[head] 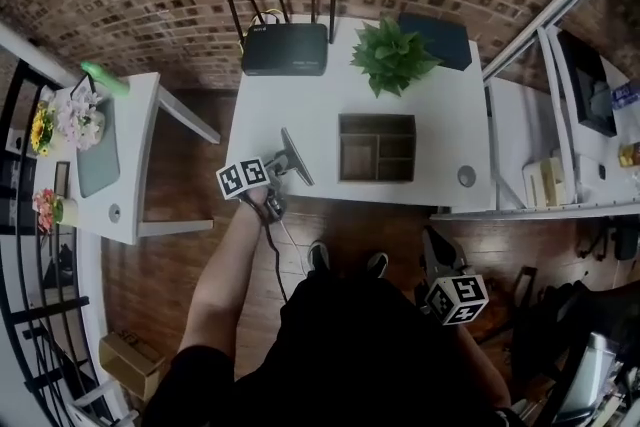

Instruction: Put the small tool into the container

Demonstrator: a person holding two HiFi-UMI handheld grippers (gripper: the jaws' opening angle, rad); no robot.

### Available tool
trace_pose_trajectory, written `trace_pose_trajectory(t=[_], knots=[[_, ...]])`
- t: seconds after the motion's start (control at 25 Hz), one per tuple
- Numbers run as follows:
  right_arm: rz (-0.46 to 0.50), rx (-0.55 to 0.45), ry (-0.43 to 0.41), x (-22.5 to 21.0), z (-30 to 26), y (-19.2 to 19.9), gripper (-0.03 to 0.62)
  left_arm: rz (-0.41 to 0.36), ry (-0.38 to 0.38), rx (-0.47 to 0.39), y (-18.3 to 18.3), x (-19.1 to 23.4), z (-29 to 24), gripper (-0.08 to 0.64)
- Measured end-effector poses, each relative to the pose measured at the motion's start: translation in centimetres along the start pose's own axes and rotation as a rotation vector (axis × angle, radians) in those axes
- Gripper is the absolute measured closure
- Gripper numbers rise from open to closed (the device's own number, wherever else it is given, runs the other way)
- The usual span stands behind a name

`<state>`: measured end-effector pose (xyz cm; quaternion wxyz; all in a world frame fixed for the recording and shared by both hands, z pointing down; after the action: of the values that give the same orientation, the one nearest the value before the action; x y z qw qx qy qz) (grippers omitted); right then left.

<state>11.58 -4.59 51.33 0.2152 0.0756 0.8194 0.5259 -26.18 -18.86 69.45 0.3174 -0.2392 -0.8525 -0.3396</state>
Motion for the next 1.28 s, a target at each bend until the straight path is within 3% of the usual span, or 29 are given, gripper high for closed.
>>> trace_pose_trajectory(t=[0.2,0.48,0.72,1.08,1.28], knots=[[-0.016,-0.009,-0.016,-1.3,0.0,-0.1,0.581,-0.020,-0.006,-0.001,0.4,-0.8,0.4,0.526],[-0.073,-0.011,-0.029,-2.8,0.1,0.4,0.581,-0.225,0.016,-0.007,0.0,-3.9,2.0,0.545],[-0.095,-0.012,-0.048,-3.3,0.5,0.7,0.581,-0.253,0.071,-0.133,-0.9,-7.4,4.4,0.545],[-0.111,-0.020,-0.039,-4.2,1.4,0.8,0.581,-0.454,0.114,-0.283,-1.7,-15.8,6.5,0.545],[-0.103,-0.034,-0.026,-5.0,1.8,0.9,0.581,-0.577,0.177,-0.319,-1.0,-20.2,6.8,0.545]])
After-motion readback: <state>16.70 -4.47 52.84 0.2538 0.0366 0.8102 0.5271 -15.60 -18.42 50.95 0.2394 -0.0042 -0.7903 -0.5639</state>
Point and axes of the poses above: the fingertips, and each gripper's own axes: z backward along the fingers, x to its left, y out of its underside, the point moved 5 cm from there along z, backward along the fingers, and after that the axes turned 7 degrees about -x, right-handed, at the moved point
